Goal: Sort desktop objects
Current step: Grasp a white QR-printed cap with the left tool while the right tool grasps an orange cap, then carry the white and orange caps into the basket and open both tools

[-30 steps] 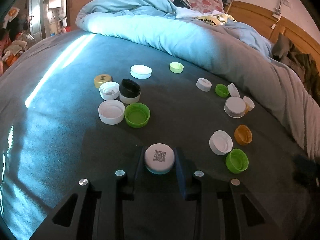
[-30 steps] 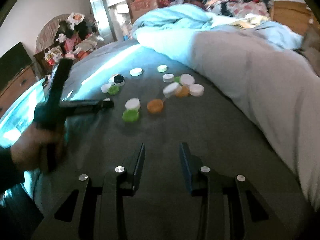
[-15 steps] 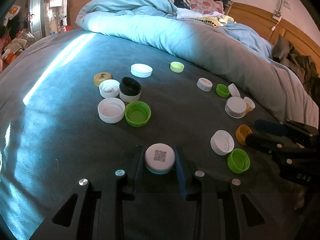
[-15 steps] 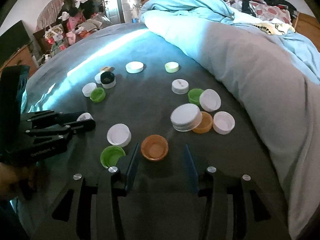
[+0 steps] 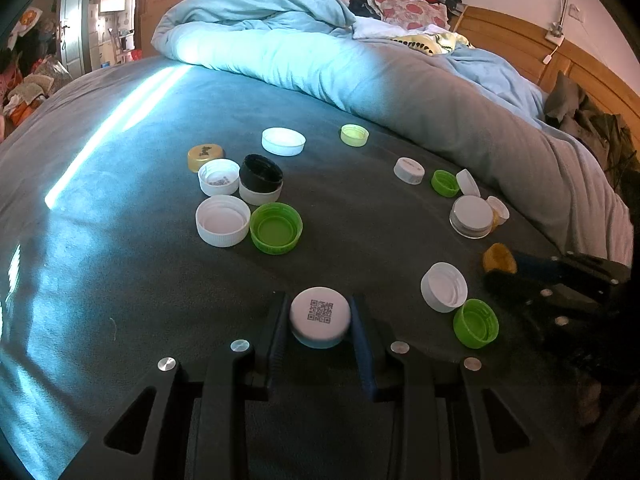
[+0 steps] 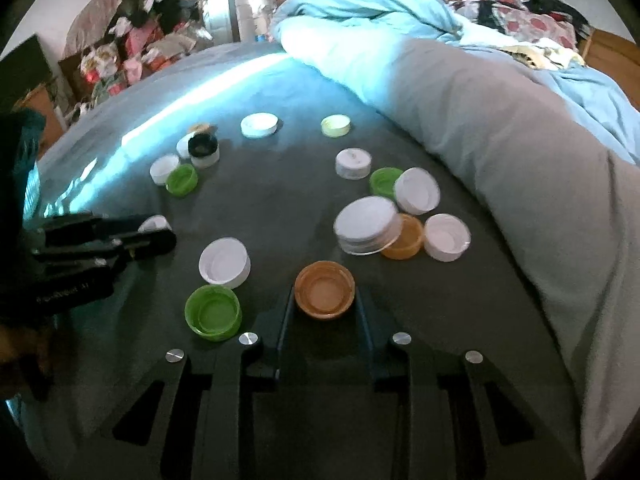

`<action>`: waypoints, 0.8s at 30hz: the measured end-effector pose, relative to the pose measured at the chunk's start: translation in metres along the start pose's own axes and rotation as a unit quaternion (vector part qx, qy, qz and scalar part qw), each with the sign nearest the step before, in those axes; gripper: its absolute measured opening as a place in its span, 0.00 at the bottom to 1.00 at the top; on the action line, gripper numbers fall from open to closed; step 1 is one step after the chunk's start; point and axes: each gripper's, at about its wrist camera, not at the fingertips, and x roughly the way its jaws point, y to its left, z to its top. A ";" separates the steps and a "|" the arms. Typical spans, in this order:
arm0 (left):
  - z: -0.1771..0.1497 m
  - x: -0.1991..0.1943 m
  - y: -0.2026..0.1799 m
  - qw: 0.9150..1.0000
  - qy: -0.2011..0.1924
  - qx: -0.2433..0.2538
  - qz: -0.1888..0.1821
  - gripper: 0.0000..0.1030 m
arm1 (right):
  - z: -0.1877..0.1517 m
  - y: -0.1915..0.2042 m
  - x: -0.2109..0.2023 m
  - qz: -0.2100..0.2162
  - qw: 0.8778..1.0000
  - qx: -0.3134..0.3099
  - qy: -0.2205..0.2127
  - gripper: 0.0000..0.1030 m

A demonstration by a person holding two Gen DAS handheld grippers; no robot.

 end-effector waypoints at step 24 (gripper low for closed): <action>0.013 -0.266 0.045 0.981 -0.126 -0.026 0.149 0.32 | 0.077 0.118 -0.156 0.040 0.989 -0.047 -0.131 0.25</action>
